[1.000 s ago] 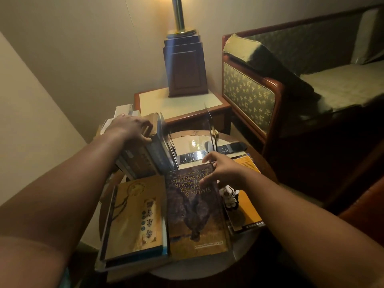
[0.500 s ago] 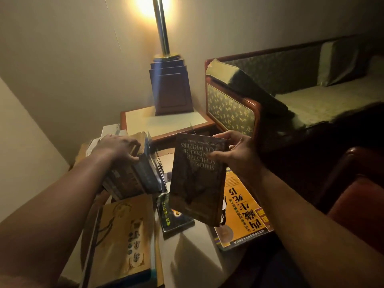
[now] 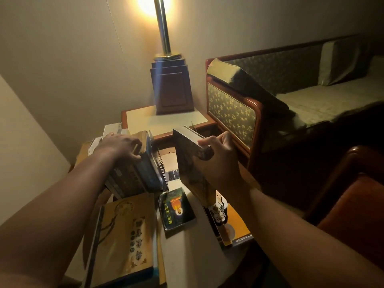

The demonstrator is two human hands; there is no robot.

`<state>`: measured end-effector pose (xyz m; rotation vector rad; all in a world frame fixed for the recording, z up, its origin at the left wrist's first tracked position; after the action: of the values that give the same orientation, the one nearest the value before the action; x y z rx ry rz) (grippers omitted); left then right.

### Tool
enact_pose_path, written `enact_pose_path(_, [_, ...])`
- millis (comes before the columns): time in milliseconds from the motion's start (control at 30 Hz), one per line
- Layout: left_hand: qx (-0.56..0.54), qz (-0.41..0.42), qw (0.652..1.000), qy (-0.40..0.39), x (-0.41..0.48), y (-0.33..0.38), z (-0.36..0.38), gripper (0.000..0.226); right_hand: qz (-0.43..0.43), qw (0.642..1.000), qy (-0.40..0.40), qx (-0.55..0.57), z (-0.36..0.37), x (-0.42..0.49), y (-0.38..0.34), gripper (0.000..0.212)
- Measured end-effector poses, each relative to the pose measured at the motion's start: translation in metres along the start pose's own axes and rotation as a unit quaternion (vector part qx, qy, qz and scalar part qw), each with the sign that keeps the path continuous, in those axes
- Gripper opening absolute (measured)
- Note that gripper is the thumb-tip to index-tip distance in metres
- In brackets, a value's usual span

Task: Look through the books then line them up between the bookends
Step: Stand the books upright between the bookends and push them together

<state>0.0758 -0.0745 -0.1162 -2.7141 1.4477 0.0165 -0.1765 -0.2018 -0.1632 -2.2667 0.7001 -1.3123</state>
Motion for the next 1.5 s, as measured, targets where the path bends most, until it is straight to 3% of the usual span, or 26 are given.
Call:
enact_pose_path(100, [0.000, 0.003, 1.000, 0.003, 0.001, -0.001, 0.002, 0.048, -0.024, 0.999, -0.022, -0.028, 0.006, -0.006, 0.005, 0.047])
enact_pose_path(233, [0.003, 0.007, 1.000, 0.000, 0.003, -0.003, 0.003, 0.050, -0.072, 0.988, -0.110, -0.086, 0.005, -0.003, 0.000, 0.057])
enact_pose_path(400, [0.011, 0.006, 1.000, -0.010, 0.006, -0.006, 0.005, 0.054, -0.069, 0.978, -0.192, -0.037, 0.006, 0.000, -0.001, 0.064])
enact_pose_path(500, [0.013, 0.007, 1.000, -0.012, 0.008, -0.006, 0.006, 0.054, -0.094, 0.980, -0.170, -0.036, 0.011, 0.000, -0.005, 0.061])
enact_pose_path(867, [0.004, 0.017, 1.000, 0.005, 0.014, -0.013, 0.014, 0.051, -0.044, 0.995, -0.092, 0.009, 0.053, 0.034, -0.019, 0.061])
enact_pose_path(1100, [0.001, 0.014, 1.000, 0.020, 0.016, -0.015, 0.016, 0.049, -0.029, 0.997, -0.062, -0.028, 0.103, 0.055, -0.020, 0.061])
enact_pose_path(1500, [-0.025, 0.018, 0.999, 0.031, 0.020, -0.020, 0.017, 0.050, 0.050, 0.995, -0.084, 0.001, 0.147, 0.046, -0.019, 0.056])
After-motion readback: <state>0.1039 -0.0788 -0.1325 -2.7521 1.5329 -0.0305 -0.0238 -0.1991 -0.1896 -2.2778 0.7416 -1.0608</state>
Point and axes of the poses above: each hand's wrist, its own x-axis towards the middle knuckle, its own z-axis out of the palm, y = z × x, the point moved 4 cm from there along x, towards the middle knuckle, and after that the axes turned 4 degrees about -x, right-handed, at the moved point
